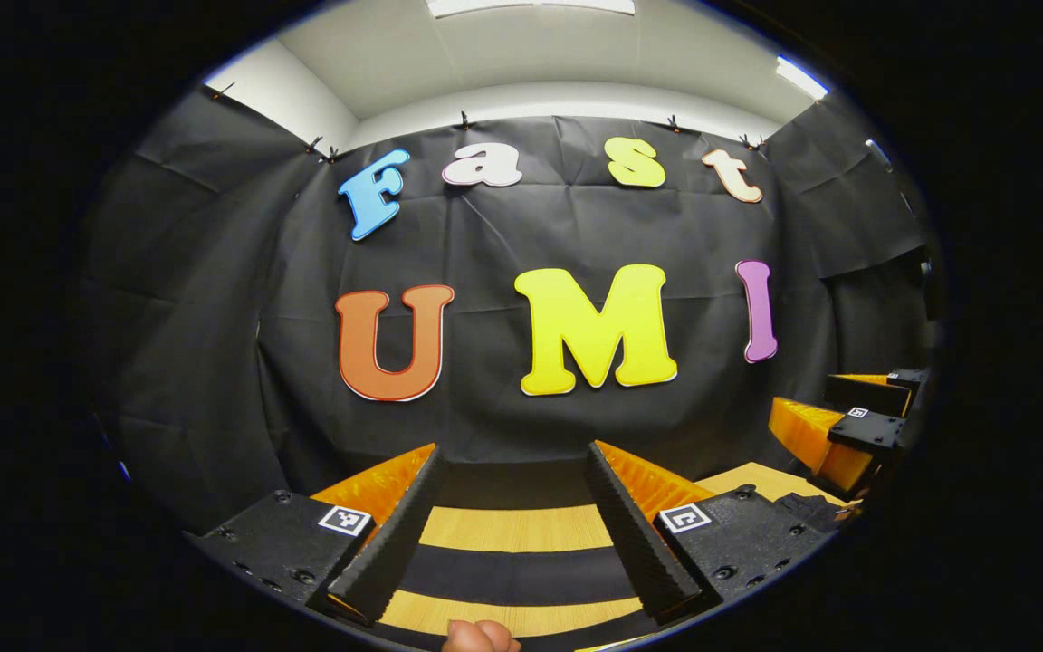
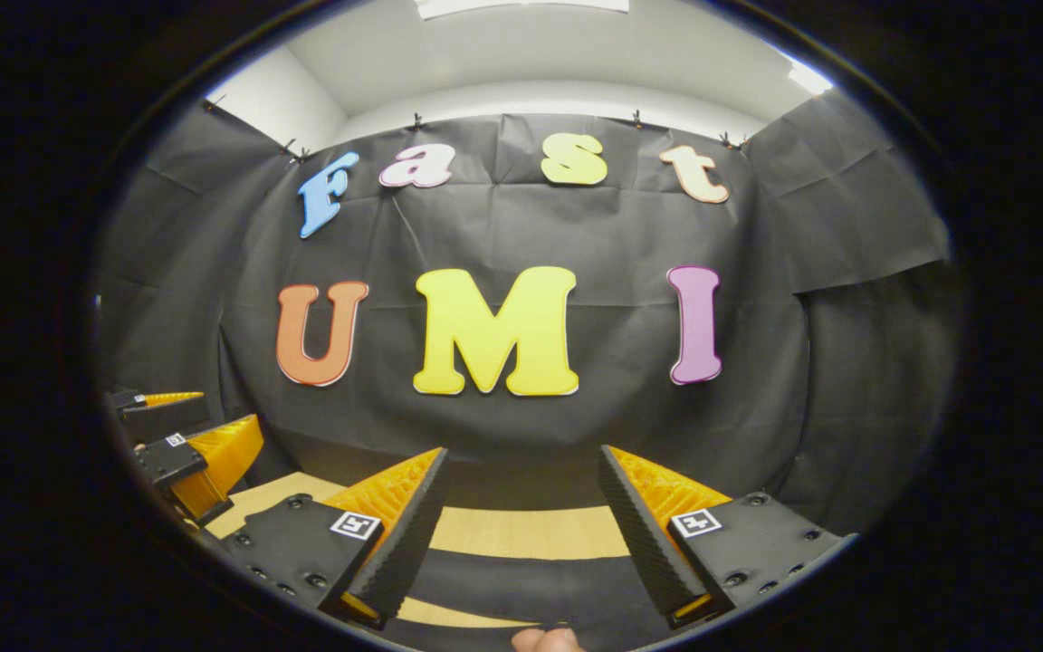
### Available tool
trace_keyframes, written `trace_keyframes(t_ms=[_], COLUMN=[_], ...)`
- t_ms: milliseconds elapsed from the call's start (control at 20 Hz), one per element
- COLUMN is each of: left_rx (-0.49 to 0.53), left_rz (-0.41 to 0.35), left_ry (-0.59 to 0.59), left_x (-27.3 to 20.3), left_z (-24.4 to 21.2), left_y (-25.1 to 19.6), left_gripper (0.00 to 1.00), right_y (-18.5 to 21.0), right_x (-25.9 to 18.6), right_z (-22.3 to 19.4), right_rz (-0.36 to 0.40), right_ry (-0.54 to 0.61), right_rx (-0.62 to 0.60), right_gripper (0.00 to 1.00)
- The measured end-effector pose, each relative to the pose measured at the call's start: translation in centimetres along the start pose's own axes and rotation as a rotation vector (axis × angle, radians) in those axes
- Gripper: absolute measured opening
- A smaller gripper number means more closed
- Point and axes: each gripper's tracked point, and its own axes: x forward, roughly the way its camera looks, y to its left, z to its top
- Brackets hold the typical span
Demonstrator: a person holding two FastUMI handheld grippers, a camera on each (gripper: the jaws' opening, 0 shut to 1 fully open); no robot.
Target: Grasp the waist and the cuffs of the jeans and fold them to make the two legs overlap; first hold the waist and fold one-third of the jeans toward the cuffs, then hold the cuffs and fold the remaining one-third in the same direction to finish folding.
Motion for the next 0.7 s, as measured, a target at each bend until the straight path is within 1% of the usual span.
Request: trace_keyframes(t_ms=[250,450,700], left_rx=[-0.007,-0.006,-0.005], left_rz=[0.026,0.026,0.013], left_ry=[-0.001,-0.004,-0.007], left_x=[-0.4,-0.6,-0.6], left_z=[0.0,0.0,0.1], left_y=[1.0,0.9,0.2], left_gripper=[0.99,0.99,0.99], right_y=[0.9,1.2,0.8], right_x=[0.0,-0.2,-0.4], right_z=[0.2,0.1,0.4], right_rz=[0.023,0.034,0.029], right_ry=[-0.007,-0.005,-0.006], right_rx=[-0.007,-0.015,-0.019], right_gripper=[0.97,0.96,0.97])
